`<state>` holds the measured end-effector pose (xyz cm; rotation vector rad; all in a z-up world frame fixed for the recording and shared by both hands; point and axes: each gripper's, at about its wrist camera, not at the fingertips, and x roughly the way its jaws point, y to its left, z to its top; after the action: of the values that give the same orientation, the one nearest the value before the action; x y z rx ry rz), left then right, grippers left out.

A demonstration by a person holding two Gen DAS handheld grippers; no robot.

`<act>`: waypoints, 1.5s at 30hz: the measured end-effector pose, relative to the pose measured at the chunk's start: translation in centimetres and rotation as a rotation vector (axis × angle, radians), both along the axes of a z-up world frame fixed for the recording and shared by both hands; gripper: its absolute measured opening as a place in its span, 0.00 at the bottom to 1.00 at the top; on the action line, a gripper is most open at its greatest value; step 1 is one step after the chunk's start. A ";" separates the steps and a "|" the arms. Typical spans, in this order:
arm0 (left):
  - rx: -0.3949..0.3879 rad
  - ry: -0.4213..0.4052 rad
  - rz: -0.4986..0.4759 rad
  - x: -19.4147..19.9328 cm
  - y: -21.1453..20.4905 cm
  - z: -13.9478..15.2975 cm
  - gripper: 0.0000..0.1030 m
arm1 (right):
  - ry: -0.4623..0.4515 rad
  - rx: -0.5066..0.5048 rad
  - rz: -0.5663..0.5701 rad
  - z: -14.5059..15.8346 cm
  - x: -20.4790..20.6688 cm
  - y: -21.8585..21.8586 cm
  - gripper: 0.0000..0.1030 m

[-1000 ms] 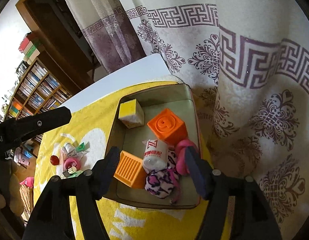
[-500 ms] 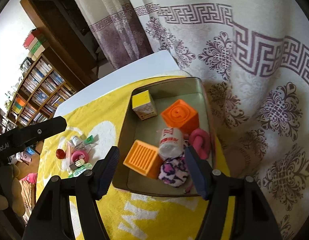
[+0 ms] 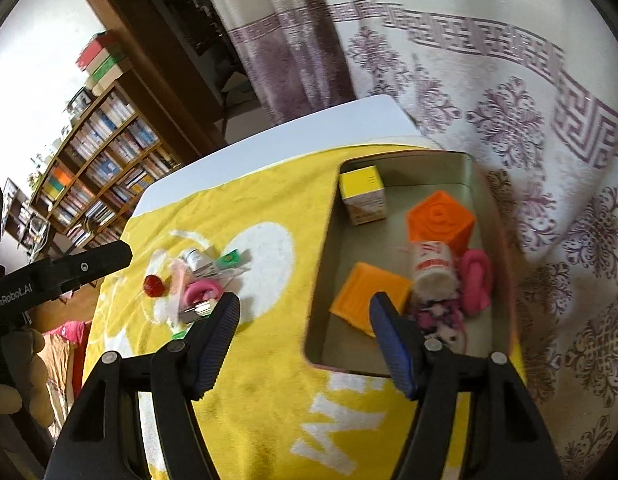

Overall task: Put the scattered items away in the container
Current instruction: 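Withdraw both tools from the tin box back toward the pile, then lower the left tool onto the red ball and close on it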

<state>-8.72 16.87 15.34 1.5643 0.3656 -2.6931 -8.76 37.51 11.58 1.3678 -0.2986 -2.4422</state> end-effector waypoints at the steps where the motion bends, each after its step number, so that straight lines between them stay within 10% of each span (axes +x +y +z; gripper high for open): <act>1: 0.001 0.001 0.007 0.2 -0.4 0.0 0.77 | -0.001 0.001 0.008 0.0 0.1 -0.5 0.69; 23: 0.024 -0.058 0.148 3.7 -12.4 -2.9 0.77 | -0.064 0.028 0.122 -1.6 1.1 -11.0 0.72; 45: 0.028 -0.193 0.083 -0.2 -16.4 -9.5 0.77 | -0.137 0.058 0.042 -4.0 0.5 -13.8 0.72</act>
<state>-8.91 0.44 5.89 1.7558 0.4544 -2.4598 -8.27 23.71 7.62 1.5540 -0.2308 -2.3448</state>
